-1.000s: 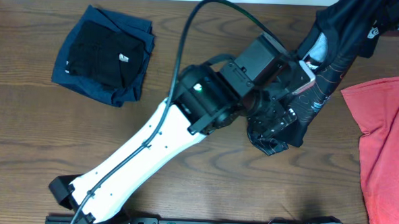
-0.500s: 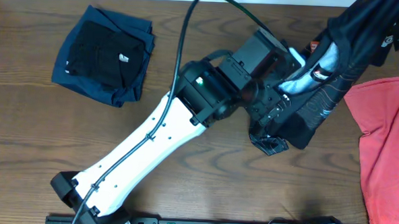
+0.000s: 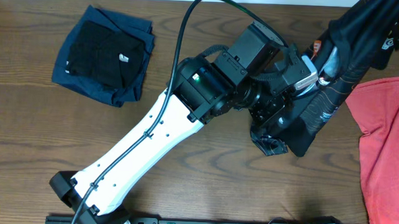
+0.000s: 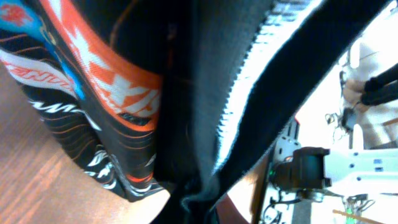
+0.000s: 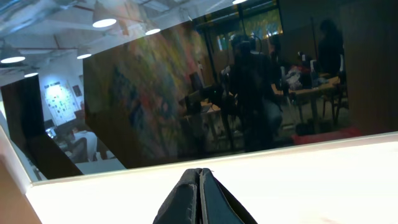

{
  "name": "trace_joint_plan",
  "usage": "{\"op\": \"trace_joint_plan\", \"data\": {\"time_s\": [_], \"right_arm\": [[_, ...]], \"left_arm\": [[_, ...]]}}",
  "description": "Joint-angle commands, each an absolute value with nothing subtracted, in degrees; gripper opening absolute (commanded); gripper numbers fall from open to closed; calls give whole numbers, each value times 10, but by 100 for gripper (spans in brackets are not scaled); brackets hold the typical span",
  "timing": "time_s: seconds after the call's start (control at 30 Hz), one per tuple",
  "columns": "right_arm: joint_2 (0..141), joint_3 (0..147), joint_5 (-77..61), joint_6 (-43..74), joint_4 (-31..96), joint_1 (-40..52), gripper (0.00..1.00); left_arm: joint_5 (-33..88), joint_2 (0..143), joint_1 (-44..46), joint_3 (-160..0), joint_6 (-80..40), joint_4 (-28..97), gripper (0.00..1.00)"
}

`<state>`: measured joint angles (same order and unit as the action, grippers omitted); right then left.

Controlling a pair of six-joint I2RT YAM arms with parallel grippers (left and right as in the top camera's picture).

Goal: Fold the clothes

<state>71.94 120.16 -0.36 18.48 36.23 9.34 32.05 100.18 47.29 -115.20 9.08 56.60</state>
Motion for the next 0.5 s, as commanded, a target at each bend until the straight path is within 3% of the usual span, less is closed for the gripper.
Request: {"op": "trace_joint_plan", "data": {"time_s": [0.0, 0.17, 0.47], "right_arm": [[715, 1207, 15, 190, 362, 98, 1], [715, 1207, 32, 177, 375, 98, 1], [712, 1207, 25, 170, 432, 98, 1]], "left_arm": [[339, 984, 469, -1153, 100, 569, 6], [306, 948, 455, -1155, 92, 597, 6], [17, 821, 384, -1237, 79, 723, 6]]}}
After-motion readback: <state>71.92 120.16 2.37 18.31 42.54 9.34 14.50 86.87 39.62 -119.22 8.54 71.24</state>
